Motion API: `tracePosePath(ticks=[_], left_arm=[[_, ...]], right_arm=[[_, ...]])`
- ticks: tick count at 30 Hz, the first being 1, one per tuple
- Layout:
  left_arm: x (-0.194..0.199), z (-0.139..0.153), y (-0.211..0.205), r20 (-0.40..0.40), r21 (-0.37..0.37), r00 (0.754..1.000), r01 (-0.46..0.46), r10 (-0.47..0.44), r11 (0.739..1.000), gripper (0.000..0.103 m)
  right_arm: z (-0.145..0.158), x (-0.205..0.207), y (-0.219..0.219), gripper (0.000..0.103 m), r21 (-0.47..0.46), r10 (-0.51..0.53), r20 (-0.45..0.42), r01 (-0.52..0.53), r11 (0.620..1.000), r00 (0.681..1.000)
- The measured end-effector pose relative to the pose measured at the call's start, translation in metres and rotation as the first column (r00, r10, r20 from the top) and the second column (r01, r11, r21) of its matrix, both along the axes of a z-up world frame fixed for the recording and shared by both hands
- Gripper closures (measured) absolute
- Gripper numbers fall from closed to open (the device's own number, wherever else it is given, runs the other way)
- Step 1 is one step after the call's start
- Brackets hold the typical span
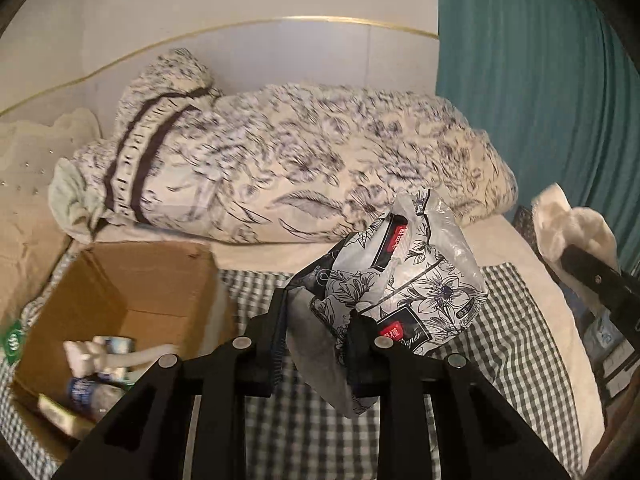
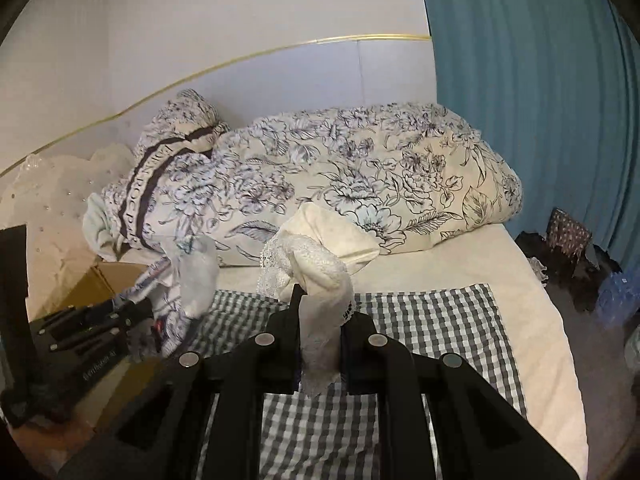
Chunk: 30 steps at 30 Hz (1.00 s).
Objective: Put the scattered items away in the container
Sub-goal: 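Lift the packet and cloth and carry them over the box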
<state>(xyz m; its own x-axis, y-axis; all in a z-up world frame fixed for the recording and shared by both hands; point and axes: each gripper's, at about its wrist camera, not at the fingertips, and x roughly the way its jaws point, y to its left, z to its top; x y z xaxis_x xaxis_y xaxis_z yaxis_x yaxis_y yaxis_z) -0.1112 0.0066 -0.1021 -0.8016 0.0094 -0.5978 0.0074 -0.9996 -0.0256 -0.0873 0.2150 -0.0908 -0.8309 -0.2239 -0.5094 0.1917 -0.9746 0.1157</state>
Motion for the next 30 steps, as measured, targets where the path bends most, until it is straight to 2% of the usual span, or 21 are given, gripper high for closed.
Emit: tracePosePath(ticks=[9,16,20,25,30], left_arm=[[0.042,0.044,-0.046,-0.061,-0.009,0.998,-0.035,0.034,0.999,0.079],[0.070,0.072,-0.091,-0.107,-0.011,0.991,-0.085,0.084,0.996,0.079],[0.081,0.081,-0.118,-0.121,-0.020,0.985,-0.123,0.120,0.992,0.079],[0.090,0.087,-0.150,-0.126,-0.033,0.979,-0.168,0.162,0.985,0.079],[0.093,0.086,-0.178,-0.115,-0.047,0.975,-0.196,0.189,0.979,0.079]], right_arm=[[0.030,0.033,-0.032,0.090,-0.006,0.034,-0.027,-0.035,0.999,0.999],[0.047,0.054,-0.070,0.090,-0.012,0.101,-0.041,-0.101,0.995,0.994],[0.056,0.060,-0.091,0.090,-0.037,0.150,-0.050,-0.152,0.988,0.987],[0.071,0.066,-0.123,0.090,-0.008,0.192,-0.080,-0.194,0.981,0.978],[0.072,0.067,-0.155,0.090,-0.005,0.241,-0.080,-0.242,0.970,0.967]])
